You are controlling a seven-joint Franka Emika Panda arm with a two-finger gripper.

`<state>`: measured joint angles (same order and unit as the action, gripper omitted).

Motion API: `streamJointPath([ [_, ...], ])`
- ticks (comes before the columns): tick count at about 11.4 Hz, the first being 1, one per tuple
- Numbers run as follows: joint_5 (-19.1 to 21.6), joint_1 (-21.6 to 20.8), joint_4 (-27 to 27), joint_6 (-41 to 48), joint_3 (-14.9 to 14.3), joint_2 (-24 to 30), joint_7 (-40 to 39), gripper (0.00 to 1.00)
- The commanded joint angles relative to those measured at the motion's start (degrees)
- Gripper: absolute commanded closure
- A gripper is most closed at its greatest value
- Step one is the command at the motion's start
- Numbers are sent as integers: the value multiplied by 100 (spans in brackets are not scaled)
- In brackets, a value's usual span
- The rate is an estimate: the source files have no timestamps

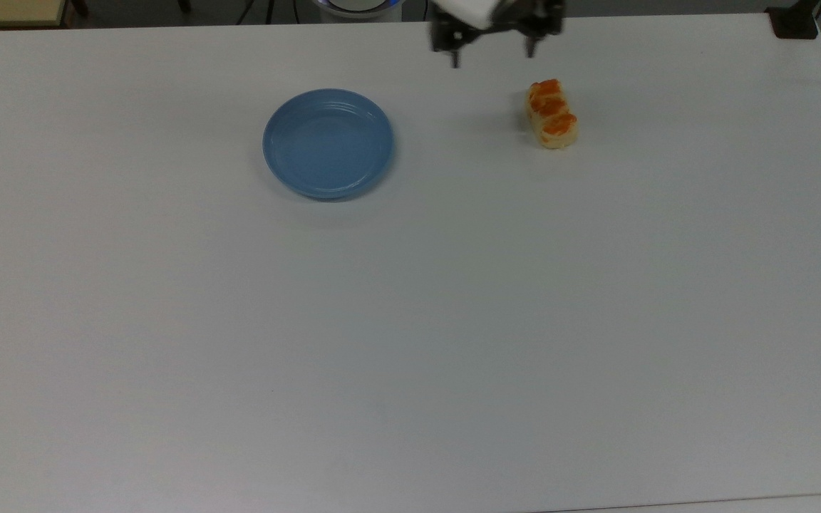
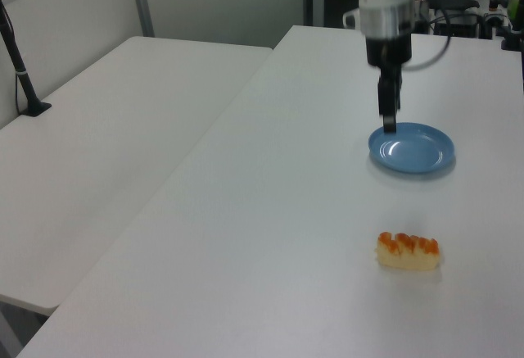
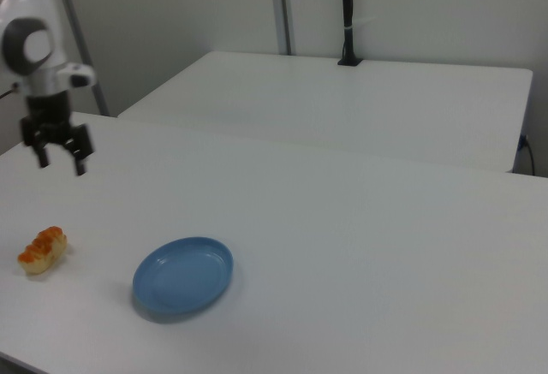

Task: Put the bread onto the plate
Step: 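Move the open gripper over the orange-topped bread roll, then lower the gripper and close it on the bread roll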

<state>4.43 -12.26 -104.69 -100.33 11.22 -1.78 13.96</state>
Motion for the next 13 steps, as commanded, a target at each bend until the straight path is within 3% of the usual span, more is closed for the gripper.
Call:
streamJointPath([
  [1, 31, -136, -955, -1153, 723, 82, 704, 0],
  [4, -91, -566, -1071, -1559, 741, -470, 1090, 0],
  [8, -661, -839, -1133, -1902, 741, -1314, 1590, 0],
  [9, -828, -892, -1142, -2042, 741, -1507, 1679, 7],
  [10, -943, -866, -1142, -2052, 733, -1588, 1680, 24],
  [12, -962, -831, -1116, -1895, 724, -1414, 1619, 51],
  [13, -962, -831, -1081, -1668, 715, -1273, 1540, 57],
])
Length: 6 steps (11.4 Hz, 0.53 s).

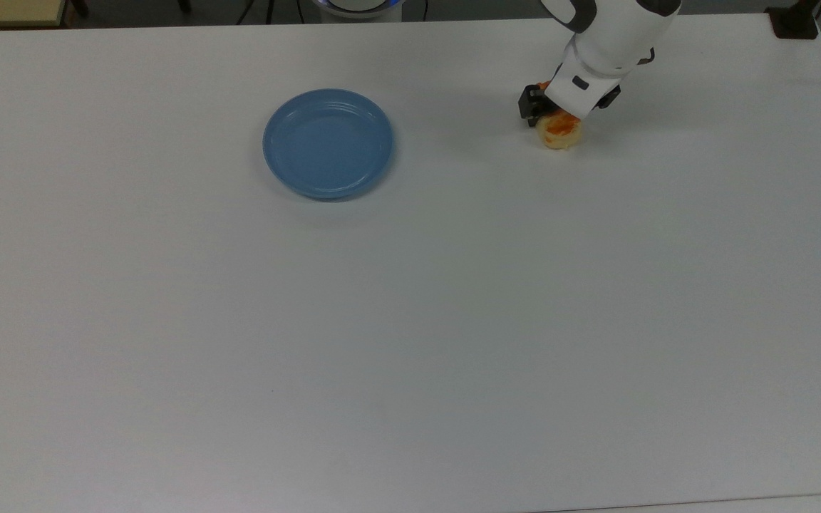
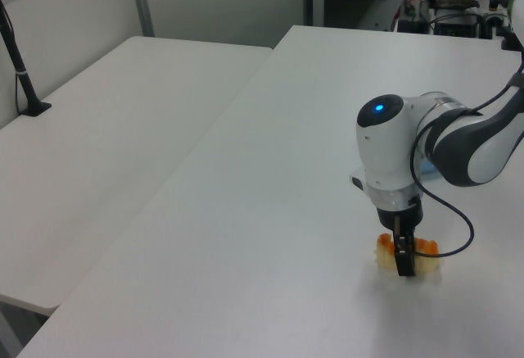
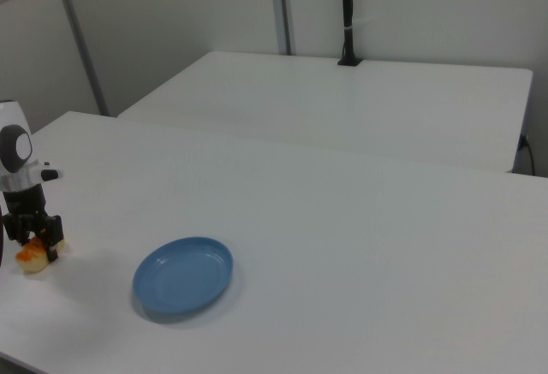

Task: Put the bread onto the plate
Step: 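Lower the gripper and close it on the bread roll, then lift the bread roll and carry it over the blue plate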

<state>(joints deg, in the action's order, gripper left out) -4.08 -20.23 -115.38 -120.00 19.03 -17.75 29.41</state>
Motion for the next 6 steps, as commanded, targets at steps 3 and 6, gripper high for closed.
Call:
streamJointPath([
  [3, -58, 535, 312, 1413, -93, 938, -740, 59],
  [6, -58, 1825, 524, 1936, -320, 1160, -2180, 57],
])
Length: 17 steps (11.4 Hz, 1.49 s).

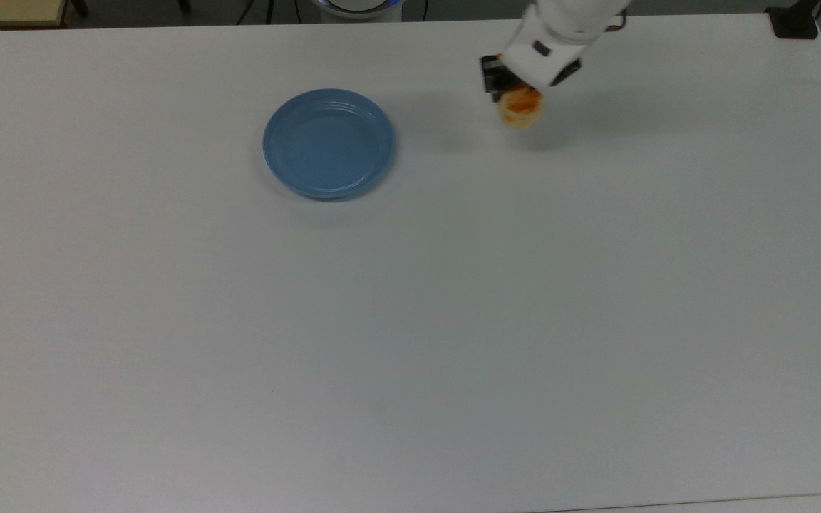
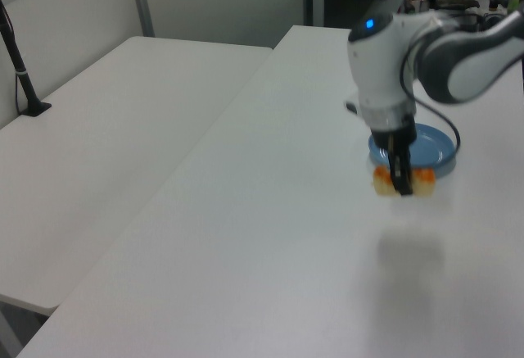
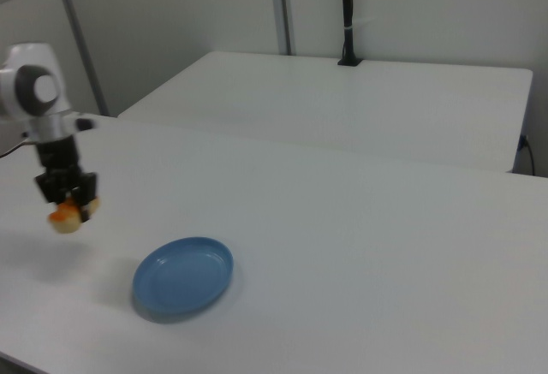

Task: Put the bread onto the plate
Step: 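Lift the bread roll and carry it over the blue plate, then lower the bread onto the plate and open the gripper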

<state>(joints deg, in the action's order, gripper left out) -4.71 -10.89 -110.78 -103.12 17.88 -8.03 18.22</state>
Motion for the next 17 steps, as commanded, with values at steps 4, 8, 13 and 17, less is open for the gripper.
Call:
streamJointPath([
  [4, -117, 1564, 57, -5, -917, -198, -2269, 54],
  [8, -390, 1713, -243, -542, -970, -524, -2209, 1],
  [13, -294, 1713, 318, 17, -988, -78, -1963, 0],
  [17, -197, 1740, 1286, 767, -1066, 476, -1251, 0],
])
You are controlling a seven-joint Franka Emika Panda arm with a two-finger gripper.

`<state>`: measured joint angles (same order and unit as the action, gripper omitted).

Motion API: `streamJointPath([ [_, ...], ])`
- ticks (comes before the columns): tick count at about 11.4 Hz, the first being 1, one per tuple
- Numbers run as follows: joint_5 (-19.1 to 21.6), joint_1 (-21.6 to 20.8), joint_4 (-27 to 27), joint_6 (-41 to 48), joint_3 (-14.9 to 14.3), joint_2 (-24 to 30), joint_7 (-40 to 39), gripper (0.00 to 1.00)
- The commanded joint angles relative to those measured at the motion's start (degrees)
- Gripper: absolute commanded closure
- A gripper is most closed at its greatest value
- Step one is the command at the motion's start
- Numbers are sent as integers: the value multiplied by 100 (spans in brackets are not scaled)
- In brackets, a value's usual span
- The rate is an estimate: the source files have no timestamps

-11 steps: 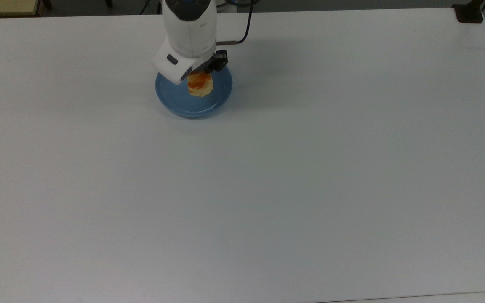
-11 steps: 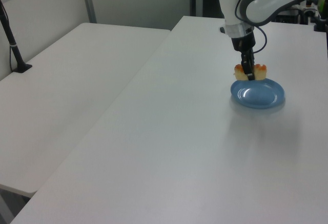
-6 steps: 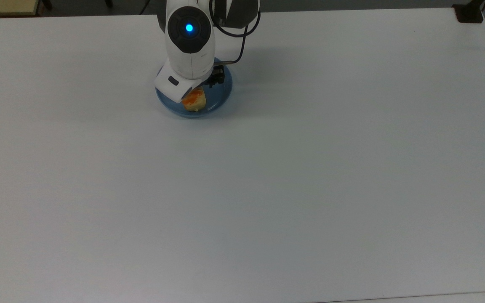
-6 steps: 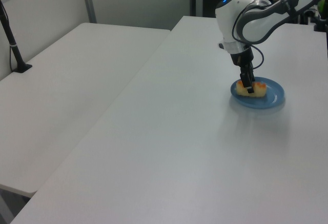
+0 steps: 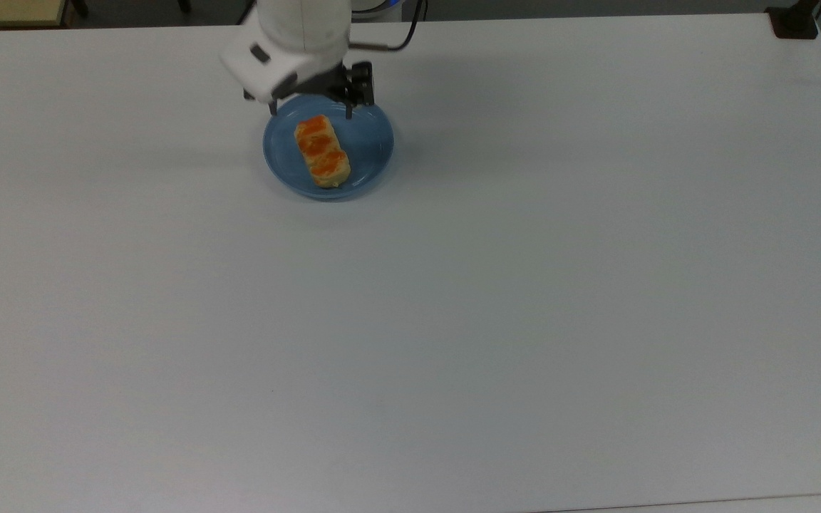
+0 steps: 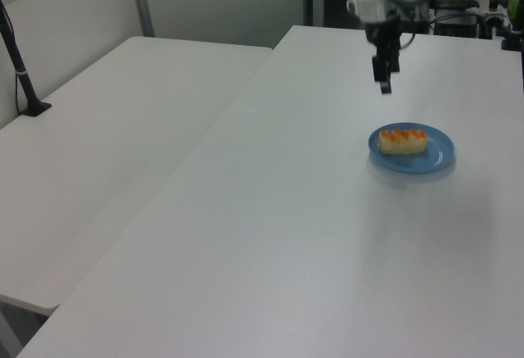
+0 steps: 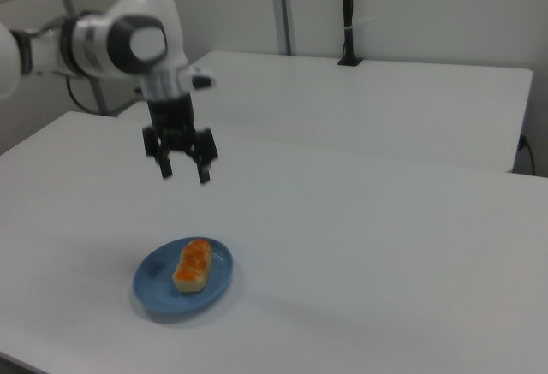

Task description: Put the bread onto the plate

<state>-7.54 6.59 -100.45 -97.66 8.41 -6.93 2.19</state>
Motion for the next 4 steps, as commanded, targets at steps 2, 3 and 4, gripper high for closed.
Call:
streamJointPath([
  [2, 95, -305, 384, 230, -522, 500, 422, 0],
  [3, 104, -394, 412, 204, -681, 508, 457, 0],
  [4, 113, -378, 412, 204, -726, 508, 458, 0],
])
